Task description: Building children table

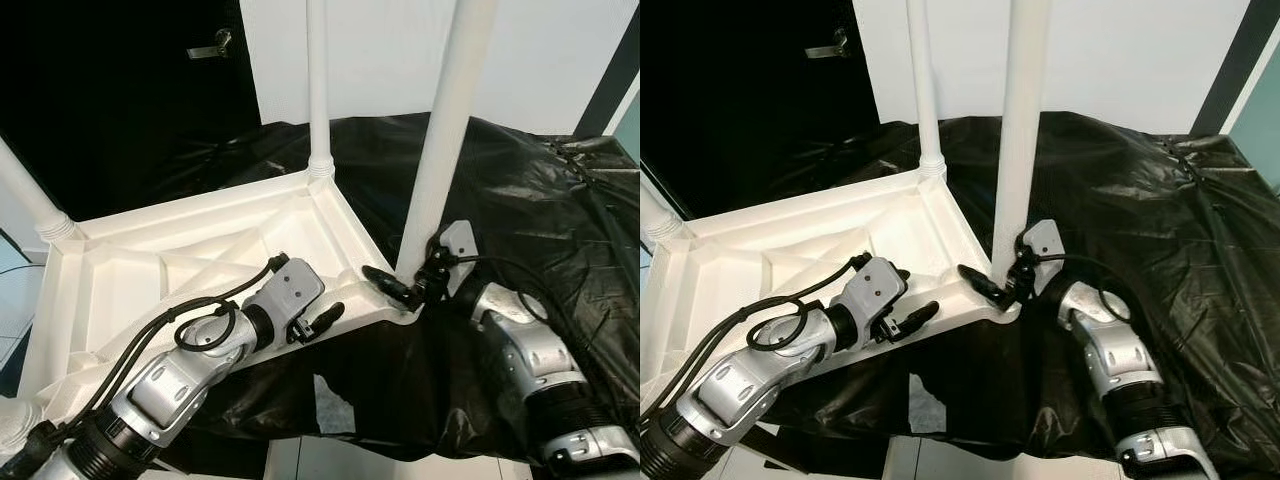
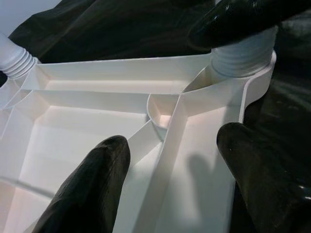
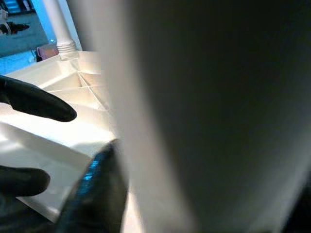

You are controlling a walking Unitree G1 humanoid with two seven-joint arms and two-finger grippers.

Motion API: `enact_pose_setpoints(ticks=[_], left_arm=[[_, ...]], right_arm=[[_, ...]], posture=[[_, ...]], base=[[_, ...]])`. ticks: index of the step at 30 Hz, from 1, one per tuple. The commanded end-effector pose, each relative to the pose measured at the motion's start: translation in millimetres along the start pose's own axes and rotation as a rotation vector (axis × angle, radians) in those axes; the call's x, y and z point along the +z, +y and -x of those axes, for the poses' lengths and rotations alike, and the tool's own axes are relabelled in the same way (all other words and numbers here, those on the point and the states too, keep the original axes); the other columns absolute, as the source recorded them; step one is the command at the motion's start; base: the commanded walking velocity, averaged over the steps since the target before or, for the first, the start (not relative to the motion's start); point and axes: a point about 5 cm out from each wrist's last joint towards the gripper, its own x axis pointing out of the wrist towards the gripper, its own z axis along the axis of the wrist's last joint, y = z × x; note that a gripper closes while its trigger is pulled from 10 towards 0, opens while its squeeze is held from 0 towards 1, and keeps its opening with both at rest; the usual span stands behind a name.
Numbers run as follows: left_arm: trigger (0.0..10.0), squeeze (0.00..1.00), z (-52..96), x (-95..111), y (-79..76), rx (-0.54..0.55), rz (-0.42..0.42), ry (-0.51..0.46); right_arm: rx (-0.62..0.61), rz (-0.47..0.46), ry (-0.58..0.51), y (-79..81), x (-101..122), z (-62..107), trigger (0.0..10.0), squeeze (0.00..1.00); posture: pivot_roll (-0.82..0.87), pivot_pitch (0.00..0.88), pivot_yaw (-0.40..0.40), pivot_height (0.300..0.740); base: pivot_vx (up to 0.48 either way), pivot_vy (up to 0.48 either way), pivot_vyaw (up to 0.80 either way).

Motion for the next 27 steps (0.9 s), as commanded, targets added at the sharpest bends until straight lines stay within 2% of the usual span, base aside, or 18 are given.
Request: enact_pose_setpoints(ticks=[1,6,9,10,11,12,13,14,16,19,20,21,22,23,25,26,27], left_arm=[[10.0,0.0,0.9,-3,-9.4,-0.183,-0.007,0.014],[10.0,0.0,-0.3,-3,-10.1,-0.177,-0.006,0.013],[10.0,0.0,-2.5,-2,-10.9,-0.175,-0.007,0.009],[10.0,0.0,-3.1,-2,-11.1,-0.175,-0.008,0.008],[10.0,0.0,-3.1,-2,-11.1,-0.175,-0.008,0.008],[10.0,0.0,-3.4,-2,-11.6,-0.176,-0.009,0.008],[10.0,0.0,-3.6,-2,-11.9,-0.175,-0.009,0.006],[10.0,0.0,-3.6,-2,-11.9,-0.175,-0.009,0.006],[10.0,0.0,-4.1,-1,-12.2,-0.171,-0.008,0.004],[10.0,0.0,-4.2,-1,-12.4,-0.171,-0.007,0.004],[10.0,0.0,-4.2,-1,-12.9,-0.171,-0.007,0.004],[10.0,0.0,-4.2,-1,-12.9,-0.171,-0.007,0.004],[10.0,0.0,-4.0,-1,-13.3,-0.172,-0.009,0.005],[10.0,0.0,-4.0,-1,-13.3,-0.172,-0.009,0.005],[10.0,0.0,-3.9,-1,-13.8,-0.174,-0.012,0.004],[10.0,0.0,-3.9,-1,-13.8,-0.174,-0.012,0.004],[10.0,0.0,-3.7,-1,-13.5,-0.175,-0.013,0.003]], right_arm=[[0.026,-0.032,0.02,2.0,-6,1.9,0.0,0.0],[0.022,-0.053,0.029,1.0,-8,5.5,0.0,0.0],[-0.044,-0.071,0.02,-3.8,-10,6.9,0.0,0.0],[-0.073,-0.066,0.027,-4.9,-10,6.2,0.6,0.0],[-0.073,-0.066,0.027,-4.9,-10,6.2,0.6,0.0],[-0.11,-0.056,0.03,-5.3,-11,5.3,4.0,0.0],[-0.162,-0.049,0.062,-5.5,-14,3.8,10.0,0.0],[-0.162,-0.049,0.062,-5.5,-14,3.8,10.0,0.0],[-0.279,-0.031,0.098,-3.9,-19,1.0,10.0,0.0],[-0.34,-0.043,0.111,-1.9,-22,-0.6,10.0,0.0],[-0.434,-0.067,0.117,0.1,-25,-1.4,10.0,0.0],[-0.434,-0.067,0.117,0.1,-25,-1.4,10.0,0.0],[-0.53,-0.09,0.128,3.8,-29,-2.0,10.0,0.0],[-0.53,-0.09,0.128,3.8,-29,-2.0,10.0,0.0],[-0.697,-0.131,0.133,10.9,-34,-2.3,10.0,0.0],[-0.697,-0.131,0.133,10.9,-34,-2.3,10.0,0.0],[-0.771,-0.166,0.128,17.2,-36,-4.1,10.0,0.0]], posture=[[0.07,0.0,0.01,0.74],[0.06,0.0,0.008,0.74],[0.06,0.0,0.006,0.74],[0.06,0.0,0.006,0.74],[0.06,0.0,0.006,0.74],[0.06,0.0,0.006,0.74],[0.06,0.0,0.004,0.74],[0.06,0.0,0.004,0.74],[0.06,0.0,0.003,0.74],[0.06,0.0,0.003,0.74],[0.06,0.0,0.003,0.74],[0.06,0.0,0.003,0.74],[0.06,0.0,0.003,0.74],[0.06,0.0,0.003,0.74],[0.06,0.0,0.005,0.74],[0.06,0.0,0.005,0.74],[0.06,0.0,0.004,0.74]], base=[[0.0,0.0,0.0],[0.0,0.0,0.0],[0.0,0.0,0.0],[0.0,0.0,0.0],[0.0,0.0,0.0],[0.0,0.0,0.0],[0.0,0.0,0.0],[0.0,0.0,0.0],[0.0,0.0,0.0],[0.0,0.0,0.0],[0.0,0.0,0.0],[0.0,0.0,0.0],[0.0,0.0,0.0],[0.0,0.0,0.0],[0.0,0.0,0.0],[0.0,0.0,0.0],[0.0,0.0,0.0]])
